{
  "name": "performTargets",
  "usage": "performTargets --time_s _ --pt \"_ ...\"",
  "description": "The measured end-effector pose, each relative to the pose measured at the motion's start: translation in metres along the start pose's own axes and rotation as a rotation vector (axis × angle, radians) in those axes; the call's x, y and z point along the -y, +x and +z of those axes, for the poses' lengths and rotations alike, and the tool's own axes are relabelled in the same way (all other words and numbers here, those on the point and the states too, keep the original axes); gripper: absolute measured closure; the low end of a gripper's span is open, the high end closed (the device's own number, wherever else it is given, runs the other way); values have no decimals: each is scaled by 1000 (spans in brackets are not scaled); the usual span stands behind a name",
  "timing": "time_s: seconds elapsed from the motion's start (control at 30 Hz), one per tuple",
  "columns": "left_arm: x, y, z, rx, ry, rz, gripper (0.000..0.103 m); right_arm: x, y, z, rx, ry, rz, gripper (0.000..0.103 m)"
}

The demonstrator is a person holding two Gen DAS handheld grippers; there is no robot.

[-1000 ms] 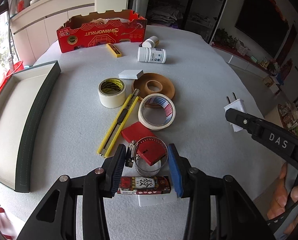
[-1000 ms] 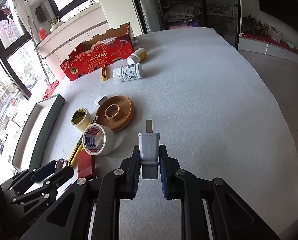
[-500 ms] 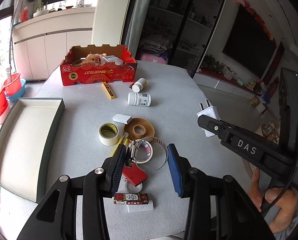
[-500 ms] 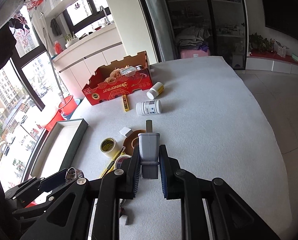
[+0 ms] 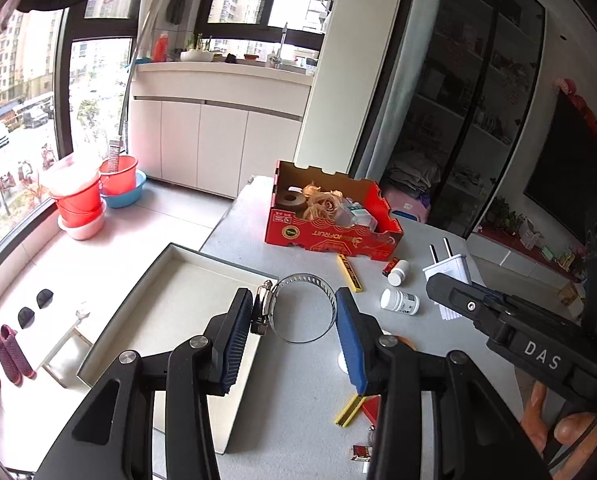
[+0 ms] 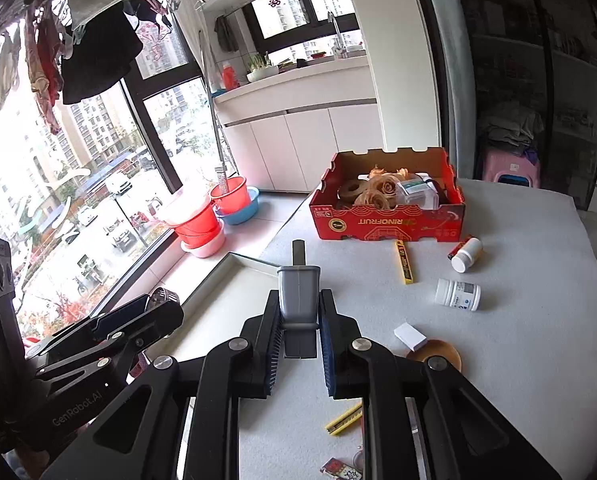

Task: Organize rigid objects
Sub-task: 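Carry the hose clamp in the left tool and the plug in the right tool to the tray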

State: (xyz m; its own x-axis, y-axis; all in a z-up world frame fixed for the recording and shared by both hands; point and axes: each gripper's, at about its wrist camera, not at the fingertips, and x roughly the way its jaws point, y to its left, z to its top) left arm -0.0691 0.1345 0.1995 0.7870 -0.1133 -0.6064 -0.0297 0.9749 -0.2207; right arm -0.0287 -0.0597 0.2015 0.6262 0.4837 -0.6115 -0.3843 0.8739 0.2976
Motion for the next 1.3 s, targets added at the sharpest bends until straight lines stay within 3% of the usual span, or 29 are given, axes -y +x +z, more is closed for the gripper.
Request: performTargets --time_s 0.2,0.3,0.4,0.8,1.3 --pt "-54 0 16 75 -52 196 58 -40 29 21 -23 -71 86 84" --pt "-78 25 9 41 -70 290 58 -54 50 23 -50 -100 107 84" --pt "-97 54 -9 -20 -95 330 58 -65 73 21 -90 -125 115 84" --pt "-123 129 -52 -176 -130 370 58 -56 179 -10 -281 -85 99 84" --pt "-134 159 -63 -253 -154 375 58 -55 217 -31 -384 -74 72 84"
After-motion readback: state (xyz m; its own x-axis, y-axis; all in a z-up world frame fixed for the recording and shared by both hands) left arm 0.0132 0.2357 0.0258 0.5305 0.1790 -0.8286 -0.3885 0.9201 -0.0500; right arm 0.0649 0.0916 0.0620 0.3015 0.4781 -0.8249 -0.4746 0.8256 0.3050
